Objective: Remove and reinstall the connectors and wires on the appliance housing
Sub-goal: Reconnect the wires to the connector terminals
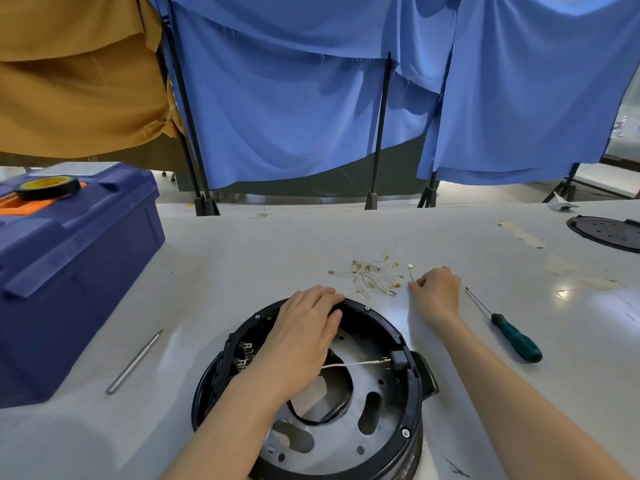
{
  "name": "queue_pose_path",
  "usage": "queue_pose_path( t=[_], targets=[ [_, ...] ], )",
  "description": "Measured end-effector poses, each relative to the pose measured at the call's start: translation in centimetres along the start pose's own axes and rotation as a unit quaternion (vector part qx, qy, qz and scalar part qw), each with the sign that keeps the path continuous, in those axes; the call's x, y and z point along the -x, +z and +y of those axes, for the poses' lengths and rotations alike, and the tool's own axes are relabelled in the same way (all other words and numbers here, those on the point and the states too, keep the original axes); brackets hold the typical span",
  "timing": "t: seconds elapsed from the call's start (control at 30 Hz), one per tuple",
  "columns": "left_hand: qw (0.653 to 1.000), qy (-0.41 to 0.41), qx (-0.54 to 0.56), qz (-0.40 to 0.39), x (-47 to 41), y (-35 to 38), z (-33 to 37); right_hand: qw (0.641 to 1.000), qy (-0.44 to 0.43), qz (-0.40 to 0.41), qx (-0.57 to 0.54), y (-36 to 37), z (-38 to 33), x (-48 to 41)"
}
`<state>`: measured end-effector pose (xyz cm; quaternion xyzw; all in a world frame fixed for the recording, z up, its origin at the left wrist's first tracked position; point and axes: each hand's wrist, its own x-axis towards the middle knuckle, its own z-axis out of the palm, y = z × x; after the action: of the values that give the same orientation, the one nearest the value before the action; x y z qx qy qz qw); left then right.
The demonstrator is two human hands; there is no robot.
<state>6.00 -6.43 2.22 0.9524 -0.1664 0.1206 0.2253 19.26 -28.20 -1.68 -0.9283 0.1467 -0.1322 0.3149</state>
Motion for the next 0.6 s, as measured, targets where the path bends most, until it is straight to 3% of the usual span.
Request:
queue_pose_path(
  t=[0.33, 0.47, 0.6],
  targets=[
    [1.000, 0.003, 0.002, 0.008, 0.1, -0.1, 0.0, 0.999, -0.004, 0.026, 0.042, 0.0, 0.7, 0.4],
    [1.000, -0.002, 0.023, 0.014, 0.2, -0.4, 0.5, 0.988, -0.003, 0.064, -0.138, -2.1, 0.2, 1.6],
    [0.992, 0.058, 0.049, 0.098, 0.2, -1.7, 2.0, 0.931, -0.115, -0.071, -0.340, -5.5, -2.9, 5.2]
  ],
)
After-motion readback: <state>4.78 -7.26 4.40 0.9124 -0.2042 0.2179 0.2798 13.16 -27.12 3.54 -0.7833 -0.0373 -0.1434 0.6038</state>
